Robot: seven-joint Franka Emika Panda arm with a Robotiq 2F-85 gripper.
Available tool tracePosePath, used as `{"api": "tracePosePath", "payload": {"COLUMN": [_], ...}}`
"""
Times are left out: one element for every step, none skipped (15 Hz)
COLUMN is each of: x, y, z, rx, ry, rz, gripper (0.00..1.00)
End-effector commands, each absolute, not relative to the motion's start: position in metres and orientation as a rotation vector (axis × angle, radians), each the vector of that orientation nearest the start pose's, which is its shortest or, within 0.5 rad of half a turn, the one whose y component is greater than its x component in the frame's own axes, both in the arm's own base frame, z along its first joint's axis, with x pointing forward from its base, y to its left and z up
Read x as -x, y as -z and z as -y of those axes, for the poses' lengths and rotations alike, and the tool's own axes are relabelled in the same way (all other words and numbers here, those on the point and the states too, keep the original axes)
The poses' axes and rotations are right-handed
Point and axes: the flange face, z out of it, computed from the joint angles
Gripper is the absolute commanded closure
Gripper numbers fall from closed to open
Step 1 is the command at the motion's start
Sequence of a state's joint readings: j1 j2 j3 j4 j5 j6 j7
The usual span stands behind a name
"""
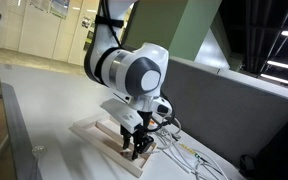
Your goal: Remove the marker from the wooden tray
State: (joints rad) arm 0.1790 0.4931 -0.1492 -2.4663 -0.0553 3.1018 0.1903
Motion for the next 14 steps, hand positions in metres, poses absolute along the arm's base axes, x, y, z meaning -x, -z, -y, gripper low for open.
{"api": "tracePosePath", "payload": {"x": [-0.472, -0.472, -0.472, -0.473, -0.473, -0.474, -0.475, -0.477, -0.48, -0.482, -0.485, -0.488, -0.49, -0.493], "y": [-0.127, -0.128, -0.13, -0.134, -0.137, -0.143, -0.15, -0.159, -0.168, -0.178, -0.189, -0.2, -0.209, -0.217], "z": [-0.007, -0.007, -0.006, -0.006, -0.005, -0.004, -0.002, 0.002, 0.006, 0.011, 0.02, 0.03, 0.038, 0.049], "rx": [3.175, 3.172, 3.17, 3.166, 3.163, 3.158, 3.153, 3.147, 3.142, 3.136, 3.128, 3.115, 3.104, 3.093], "ry": [0.292, 0.301, 0.312, 0.326, 0.34, 0.356, 0.379, 0.404, 0.428, 0.458, 0.486, 0.517, 0.543, 0.568], "rz": [-0.149, -0.152, -0.155, -0.154, -0.156, -0.165, -0.177, -0.203, -0.227, -0.253, -0.294, -0.341, -0.382, -0.429], "gripper": [0.69, 0.76, 0.81, 0.87, 0.93, 0.96, 0.93, 0.93, 0.93, 0.93, 0.93, 0.93, 0.93, 0.93]}}
